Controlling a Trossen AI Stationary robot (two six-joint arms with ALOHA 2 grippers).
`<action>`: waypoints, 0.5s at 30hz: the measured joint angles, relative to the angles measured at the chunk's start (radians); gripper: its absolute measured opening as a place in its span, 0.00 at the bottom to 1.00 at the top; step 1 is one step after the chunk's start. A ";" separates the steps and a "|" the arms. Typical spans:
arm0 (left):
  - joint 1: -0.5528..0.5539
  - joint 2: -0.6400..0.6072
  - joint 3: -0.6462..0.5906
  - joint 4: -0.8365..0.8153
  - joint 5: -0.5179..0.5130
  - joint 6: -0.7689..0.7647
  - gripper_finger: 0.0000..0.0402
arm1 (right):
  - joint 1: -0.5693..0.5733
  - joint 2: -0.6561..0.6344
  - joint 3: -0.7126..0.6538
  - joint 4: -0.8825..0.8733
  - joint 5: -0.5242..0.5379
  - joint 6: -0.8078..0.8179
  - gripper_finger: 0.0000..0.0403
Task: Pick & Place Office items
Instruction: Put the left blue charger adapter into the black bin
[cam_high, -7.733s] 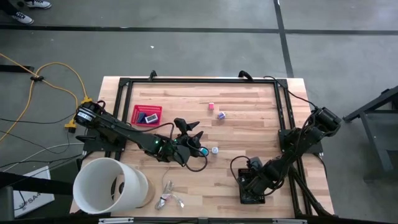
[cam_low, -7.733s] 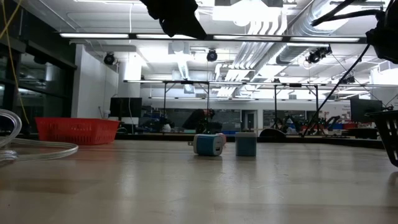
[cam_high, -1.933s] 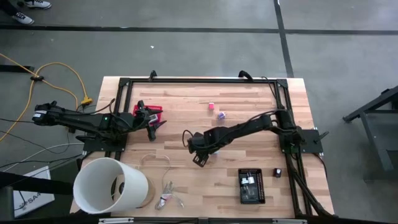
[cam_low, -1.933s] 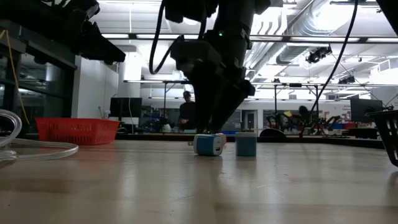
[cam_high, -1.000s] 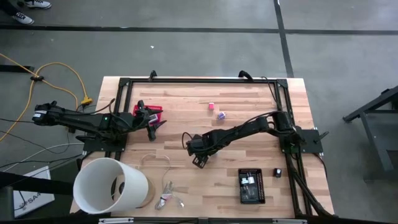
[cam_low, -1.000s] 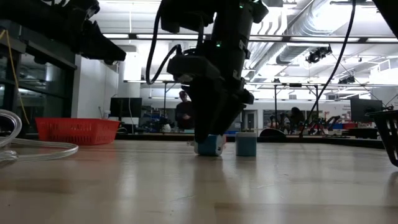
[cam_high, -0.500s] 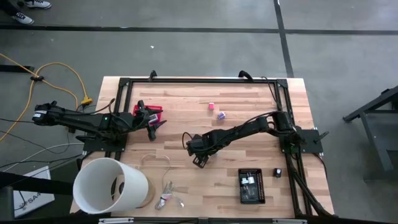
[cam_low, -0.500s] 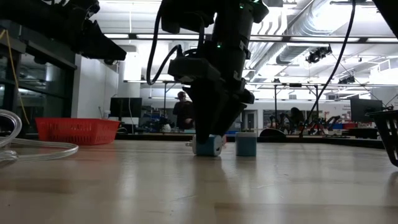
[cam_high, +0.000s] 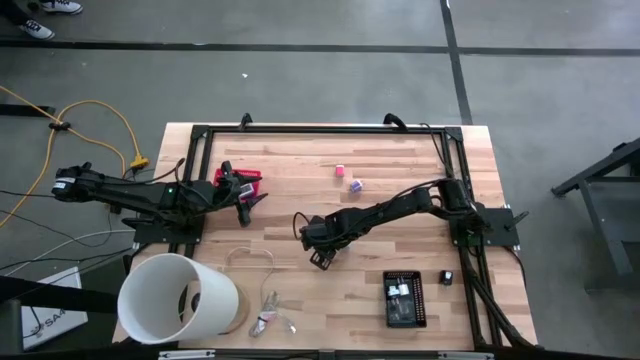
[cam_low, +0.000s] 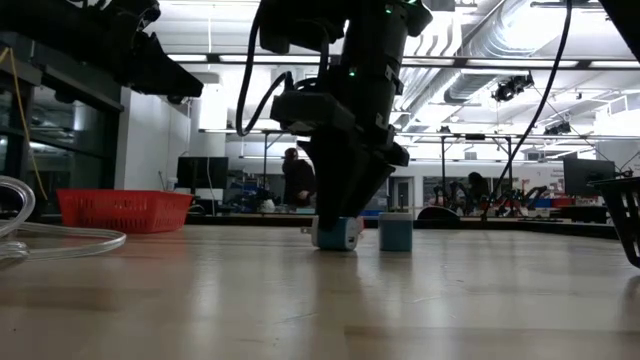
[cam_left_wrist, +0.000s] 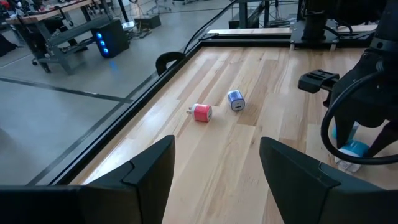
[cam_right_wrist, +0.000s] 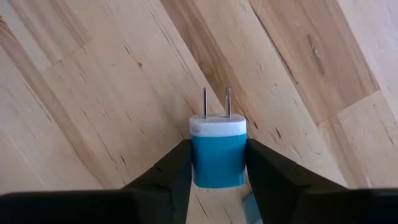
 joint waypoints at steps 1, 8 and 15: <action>0.000 0.000 0.000 0.000 0.000 0.000 0.57 | 0.000 0.000 0.000 0.000 0.000 0.000 0.32; 0.000 0.000 0.000 0.000 0.000 0.000 0.57 | 0.000 -0.001 0.000 0.000 0.000 0.000 0.30; 0.000 0.000 0.000 0.000 0.000 0.000 0.57 | 0.001 -0.001 0.000 0.003 0.008 -0.014 0.29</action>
